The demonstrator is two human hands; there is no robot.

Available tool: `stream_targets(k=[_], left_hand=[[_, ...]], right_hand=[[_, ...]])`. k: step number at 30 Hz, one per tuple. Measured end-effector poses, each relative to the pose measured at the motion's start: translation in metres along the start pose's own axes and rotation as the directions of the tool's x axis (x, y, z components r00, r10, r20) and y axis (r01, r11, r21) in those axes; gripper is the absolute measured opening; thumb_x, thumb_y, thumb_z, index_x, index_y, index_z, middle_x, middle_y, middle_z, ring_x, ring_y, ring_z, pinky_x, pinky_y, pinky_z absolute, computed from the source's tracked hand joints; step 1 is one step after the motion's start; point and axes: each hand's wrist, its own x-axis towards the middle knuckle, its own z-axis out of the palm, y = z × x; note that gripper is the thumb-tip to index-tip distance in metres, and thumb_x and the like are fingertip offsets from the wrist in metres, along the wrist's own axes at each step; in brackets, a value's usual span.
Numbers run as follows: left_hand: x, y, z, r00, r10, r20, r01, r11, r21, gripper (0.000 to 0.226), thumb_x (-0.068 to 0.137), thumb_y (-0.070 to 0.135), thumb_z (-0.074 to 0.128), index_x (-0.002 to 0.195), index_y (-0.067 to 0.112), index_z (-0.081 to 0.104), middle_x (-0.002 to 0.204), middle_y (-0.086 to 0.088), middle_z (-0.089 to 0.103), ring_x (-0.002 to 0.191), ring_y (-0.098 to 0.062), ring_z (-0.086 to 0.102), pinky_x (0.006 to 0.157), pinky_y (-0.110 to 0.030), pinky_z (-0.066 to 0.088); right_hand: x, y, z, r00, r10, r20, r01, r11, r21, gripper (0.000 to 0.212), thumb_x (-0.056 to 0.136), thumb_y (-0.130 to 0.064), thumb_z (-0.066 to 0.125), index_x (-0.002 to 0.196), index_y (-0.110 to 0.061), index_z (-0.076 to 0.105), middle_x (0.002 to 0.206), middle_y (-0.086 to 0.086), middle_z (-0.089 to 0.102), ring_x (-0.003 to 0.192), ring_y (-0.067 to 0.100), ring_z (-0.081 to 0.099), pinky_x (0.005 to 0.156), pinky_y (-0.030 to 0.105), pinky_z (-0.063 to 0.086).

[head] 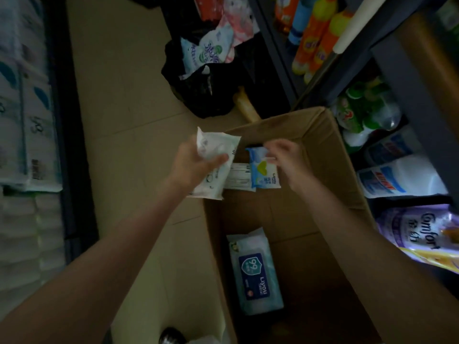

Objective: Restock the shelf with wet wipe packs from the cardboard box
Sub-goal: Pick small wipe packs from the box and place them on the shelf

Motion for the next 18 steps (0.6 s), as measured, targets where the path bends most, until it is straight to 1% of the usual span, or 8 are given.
stream_targets(k=[3,5,7,9,11,14,16,18], left_hand=[[-0.001,-0.012,-0.019,0.991,-0.078,-0.105,0.064,0.989,-0.133,0.017,0.084,0.020,0.065,0.099,0.014,0.058,0.086,0.002,0.066,0.074,-0.009,0.065,0.061,-0.020,0.057],[-0.003,-0.022,-0.027,0.982,-0.119,-0.149,0.086,0.974,-0.209,0.021,0.084,0.021,0.065,0.102,0.013,0.058,0.091,-0.001,0.068,0.079,-0.012,0.067,0.067,-0.026,0.058],[-0.005,-0.031,-0.030,0.977,-0.119,-0.175,0.080,0.973,-0.216,0.027,0.084,0.021,0.066,0.107,0.011,0.058,0.094,-0.001,0.069,0.081,-0.012,0.069,0.068,-0.027,0.059],[-0.008,-0.038,-0.029,0.979,-0.095,-0.178,0.058,0.978,-0.202,0.021,0.084,0.020,0.065,0.103,0.012,0.058,0.090,0.002,0.068,0.078,-0.009,0.068,0.065,-0.022,0.059],[-0.011,-0.041,-0.029,0.983,-0.067,-0.171,0.034,0.981,-0.191,0.015,0.084,0.019,0.065,0.096,0.017,0.058,0.086,0.006,0.067,0.074,-0.005,0.067,0.064,-0.020,0.058],[-0.013,-0.043,-0.033,0.983,-0.049,-0.175,0.011,0.978,-0.209,0.016,0.083,0.017,0.066,0.097,0.016,0.057,0.089,0.002,0.068,0.079,-0.010,0.068,0.069,-0.025,0.059],[-0.013,-0.044,-0.036,0.983,-0.054,-0.174,0.013,0.974,-0.225,0.014,0.083,0.017,0.066,0.094,0.019,0.057,0.092,0.000,0.068,0.083,-0.014,0.069,0.073,-0.029,0.059],[-0.013,-0.046,-0.039,0.983,-0.048,-0.177,0.007,0.974,-0.225,0.013,0.082,0.016,0.067,0.088,0.023,0.057,0.089,0.003,0.068,0.081,-0.011,0.069,0.072,-0.027,0.059]], right_hand=[[0.044,0.056,0.010,0.963,0.240,-0.125,-0.268,0.907,-0.325,0.055,0.085,-0.031,0.066,0.123,0.005,0.051,0.111,0.015,0.062,0.098,0.030,0.060,0.079,0.035,0.052],[0.056,0.081,0.030,0.959,0.266,-0.095,-0.279,0.838,-0.469,0.090,0.077,-0.037,0.073,0.142,0.006,0.026,0.144,0.019,0.038,0.130,0.034,0.040,0.106,0.041,0.038],[0.058,0.094,0.052,0.970,0.211,-0.121,-0.242,0.778,-0.580,0.113,0.071,-0.035,0.079,0.147,0.001,0.004,0.153,0.018,0.016,0.141,0.032,0.018,0.116,0.040,0.020],[0.053,0.093,0.065,0.972,0.140,-0.186,-0.226,0.762,-0.607,0.117,0.062,-0.034,0.084,0.146,-0.002,0.008,0.146,0.019,0.019,0.138,0.035,0.019,0.115,0.043,0.023],[0.042,0.090,0.065,0.983,-0.030,-0.183,-0.102,0.736,-0.669,0.103,0.060,-0.033,0.084,0.138,-0.003,0.024,0.137,0.019,0.027,0.130,0.036,0.027,0.109,0.044,0.029],[0.021,0.085,0.057,0.948,-0.272,0.163,0.266,0.402,-0.876,0.085,0.070,-0.025,0.075,0.138,-0.007,0.027,0.135,0.018,0.030,0.124,0.035,0.031,0.102,0.042,0.029],[0.023,0.081,0.060,0.909,-0.197,0.368,0.407,0.221,-0.886,0.087,0.077,-0.023,0.070,0.145,-0.008,0.019,0.145,0.019,0.023,0.131,0.037,0.026,0.107,0.044,0.026],[0.034,0.079,0.073,0.905,-0.067,0.420,0.425,0.089,-0.901,0.092,0.079,-0.025,0.069,0.147,-0.008,0.011,0.149,0.020,0.018,0.135,0.039,0.020,0.112,0.045,0.018]])
